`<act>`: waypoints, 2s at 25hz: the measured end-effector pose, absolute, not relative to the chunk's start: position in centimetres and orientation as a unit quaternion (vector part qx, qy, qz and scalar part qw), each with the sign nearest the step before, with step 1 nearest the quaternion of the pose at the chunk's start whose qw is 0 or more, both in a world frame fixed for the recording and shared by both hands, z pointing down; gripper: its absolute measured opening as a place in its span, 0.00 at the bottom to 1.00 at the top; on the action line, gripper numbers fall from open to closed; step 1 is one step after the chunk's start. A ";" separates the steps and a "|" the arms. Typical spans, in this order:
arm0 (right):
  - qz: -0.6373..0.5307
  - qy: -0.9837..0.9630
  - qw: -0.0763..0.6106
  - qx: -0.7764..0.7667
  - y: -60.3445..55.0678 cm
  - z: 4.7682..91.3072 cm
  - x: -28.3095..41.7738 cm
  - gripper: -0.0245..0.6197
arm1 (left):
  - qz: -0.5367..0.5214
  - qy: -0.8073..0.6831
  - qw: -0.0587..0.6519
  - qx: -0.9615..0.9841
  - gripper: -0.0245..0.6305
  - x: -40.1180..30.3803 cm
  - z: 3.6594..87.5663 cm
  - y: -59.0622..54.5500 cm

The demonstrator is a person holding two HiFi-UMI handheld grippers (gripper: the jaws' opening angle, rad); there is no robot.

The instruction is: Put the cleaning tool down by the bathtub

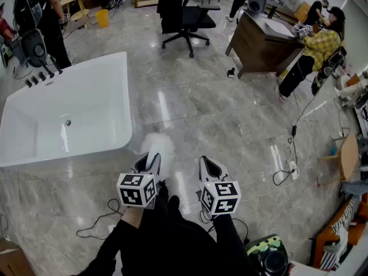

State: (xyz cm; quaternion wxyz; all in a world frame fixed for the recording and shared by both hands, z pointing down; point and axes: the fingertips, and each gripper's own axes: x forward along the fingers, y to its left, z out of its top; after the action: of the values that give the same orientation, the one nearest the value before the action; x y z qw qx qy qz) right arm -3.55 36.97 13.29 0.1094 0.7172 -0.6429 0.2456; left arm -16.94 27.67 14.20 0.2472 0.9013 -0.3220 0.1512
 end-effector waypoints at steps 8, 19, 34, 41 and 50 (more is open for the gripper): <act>0.247 -0.640 0.105 0.720 37.4 13.5 -2.5 0.04 | 0.154 -0.317 0.239 0.905 0.19 -15.6 14.1 28.1; 0.236 -0.649 0.096 0.717 36.8 12.8 -1.4 0.04 | 0.151 -0.330 0.235 0.902 0.19 -14.7 13.6 26.6; 0.233 -0.637 0.107 0.727 34.5 13.1 3.5 0.04 | 0.147 -0.354 0.228 0.895 0.19 -11.3 13.5 21.5; 0.249 -0.638 0.122 0.718 28.0 15.1 7.4 0.04 | 0.171 -0.361 0.207 0.893 0.19 -7.4 15.8 15.2; 0.281 -0.641 0.148 0.699 15.9 17.1 13.1 0.04 | 0.188 -0.371 0.233 0.879 0.19 -1.9 18.2 4.5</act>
State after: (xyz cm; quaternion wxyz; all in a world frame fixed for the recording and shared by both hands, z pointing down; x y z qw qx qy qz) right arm 13.05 15.93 17.15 0.1478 0.6987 -0.6412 0.2808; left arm -1.89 4.53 18.20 0.2325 0.8793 -0.3707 0.1880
